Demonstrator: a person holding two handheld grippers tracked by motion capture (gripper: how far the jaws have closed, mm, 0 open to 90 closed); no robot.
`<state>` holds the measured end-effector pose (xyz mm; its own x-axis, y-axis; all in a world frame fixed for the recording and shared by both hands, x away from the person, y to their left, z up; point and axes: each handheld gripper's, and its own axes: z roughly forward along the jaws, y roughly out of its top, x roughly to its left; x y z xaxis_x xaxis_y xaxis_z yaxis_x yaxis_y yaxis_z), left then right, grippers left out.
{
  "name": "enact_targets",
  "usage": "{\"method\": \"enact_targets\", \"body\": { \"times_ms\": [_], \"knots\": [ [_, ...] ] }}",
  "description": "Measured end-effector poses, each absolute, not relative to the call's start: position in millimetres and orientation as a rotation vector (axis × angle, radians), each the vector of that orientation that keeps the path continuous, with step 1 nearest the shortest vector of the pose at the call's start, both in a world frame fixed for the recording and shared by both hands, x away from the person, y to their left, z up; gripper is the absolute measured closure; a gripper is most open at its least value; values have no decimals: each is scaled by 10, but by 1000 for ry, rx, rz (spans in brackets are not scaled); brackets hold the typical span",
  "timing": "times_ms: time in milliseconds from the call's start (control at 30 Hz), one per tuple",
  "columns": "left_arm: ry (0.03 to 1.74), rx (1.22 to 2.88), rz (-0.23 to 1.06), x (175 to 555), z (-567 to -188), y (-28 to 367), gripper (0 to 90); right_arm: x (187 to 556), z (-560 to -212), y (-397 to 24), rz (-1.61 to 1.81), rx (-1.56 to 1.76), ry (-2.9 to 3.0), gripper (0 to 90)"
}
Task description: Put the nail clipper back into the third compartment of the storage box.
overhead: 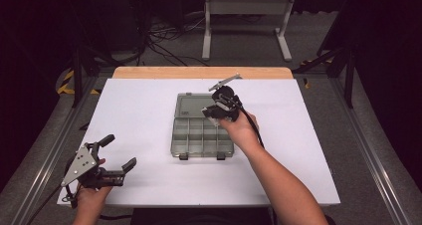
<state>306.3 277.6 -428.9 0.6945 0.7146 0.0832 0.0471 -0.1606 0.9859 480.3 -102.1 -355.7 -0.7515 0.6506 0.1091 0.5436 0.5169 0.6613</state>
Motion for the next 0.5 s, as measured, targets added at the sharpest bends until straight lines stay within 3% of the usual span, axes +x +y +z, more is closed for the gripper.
{"method": "enact_targets", "body": {
  "times_ms": [500],
  "knots": [
    [626, 1641, 660, 3058, -4289, 2776, 1, 4842, -3776, -984, 1034, 1075, 2641, 777]
  ]
}}
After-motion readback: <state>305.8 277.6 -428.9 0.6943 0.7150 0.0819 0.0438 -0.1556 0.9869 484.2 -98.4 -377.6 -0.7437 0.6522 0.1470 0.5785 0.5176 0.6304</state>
